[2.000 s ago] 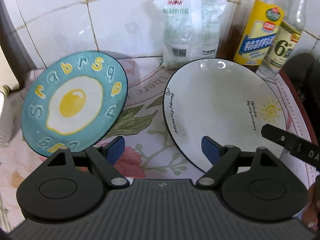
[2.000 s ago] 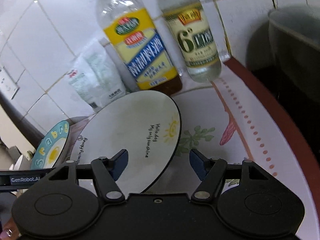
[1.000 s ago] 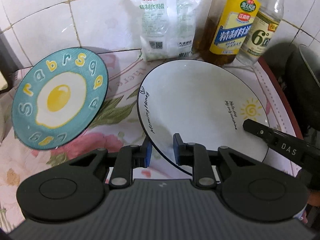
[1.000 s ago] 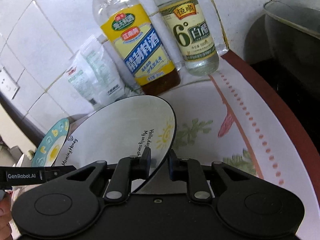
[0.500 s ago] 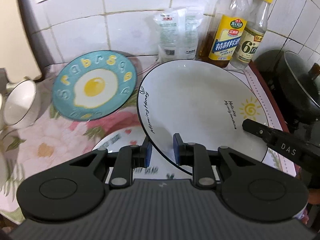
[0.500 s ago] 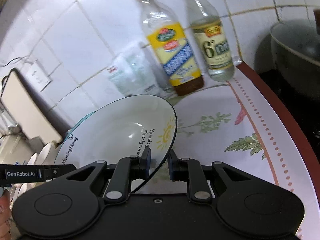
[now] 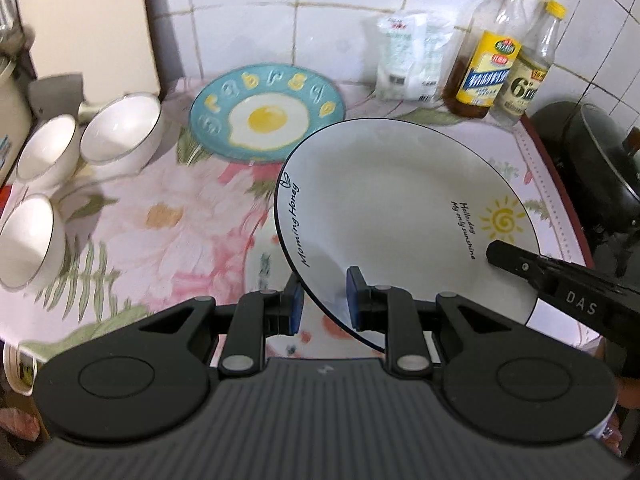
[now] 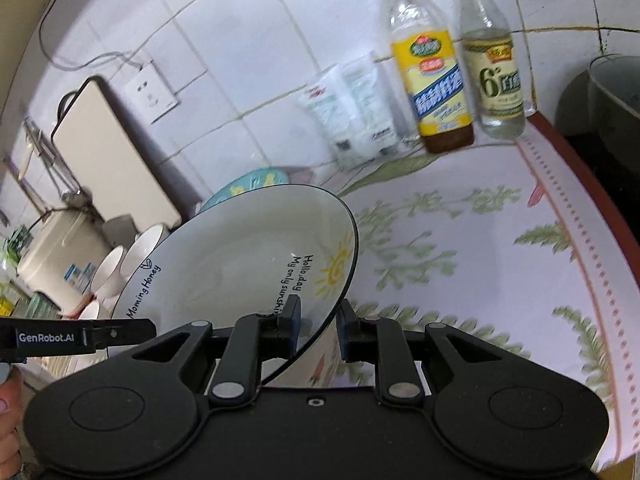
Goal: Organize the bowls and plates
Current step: 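Lift the white sun plate with the left gripper and lower it onto the bear bowl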
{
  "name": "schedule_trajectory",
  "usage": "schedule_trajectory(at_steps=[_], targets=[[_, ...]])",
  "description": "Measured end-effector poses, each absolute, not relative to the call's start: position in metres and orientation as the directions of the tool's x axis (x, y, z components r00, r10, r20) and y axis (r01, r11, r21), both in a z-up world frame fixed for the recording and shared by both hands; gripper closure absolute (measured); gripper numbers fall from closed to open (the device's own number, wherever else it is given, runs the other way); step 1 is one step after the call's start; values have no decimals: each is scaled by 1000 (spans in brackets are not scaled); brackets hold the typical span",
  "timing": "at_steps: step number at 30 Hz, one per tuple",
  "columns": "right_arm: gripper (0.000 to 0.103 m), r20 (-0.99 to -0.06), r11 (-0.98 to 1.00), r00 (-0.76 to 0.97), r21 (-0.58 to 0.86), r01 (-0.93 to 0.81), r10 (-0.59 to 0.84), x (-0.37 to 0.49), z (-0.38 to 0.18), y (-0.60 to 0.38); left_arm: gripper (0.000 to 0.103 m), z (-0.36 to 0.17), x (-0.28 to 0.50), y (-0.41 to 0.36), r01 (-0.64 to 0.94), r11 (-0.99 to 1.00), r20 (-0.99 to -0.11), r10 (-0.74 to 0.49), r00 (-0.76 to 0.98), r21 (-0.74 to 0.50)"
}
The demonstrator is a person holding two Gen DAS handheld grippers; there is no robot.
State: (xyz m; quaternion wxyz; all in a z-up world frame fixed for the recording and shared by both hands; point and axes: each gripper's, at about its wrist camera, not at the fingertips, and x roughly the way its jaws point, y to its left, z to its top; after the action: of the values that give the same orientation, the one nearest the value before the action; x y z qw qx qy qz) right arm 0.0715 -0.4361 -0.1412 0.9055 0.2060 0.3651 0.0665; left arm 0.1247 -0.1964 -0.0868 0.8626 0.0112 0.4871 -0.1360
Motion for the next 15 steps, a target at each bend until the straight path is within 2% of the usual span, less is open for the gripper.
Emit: schedule_trajectory(at_steps=[15], targets=[[80,-714,928,652,370,41,256,61,-163,-407,83,-124,114,-169,195,967,-886,-233,400,-166]])
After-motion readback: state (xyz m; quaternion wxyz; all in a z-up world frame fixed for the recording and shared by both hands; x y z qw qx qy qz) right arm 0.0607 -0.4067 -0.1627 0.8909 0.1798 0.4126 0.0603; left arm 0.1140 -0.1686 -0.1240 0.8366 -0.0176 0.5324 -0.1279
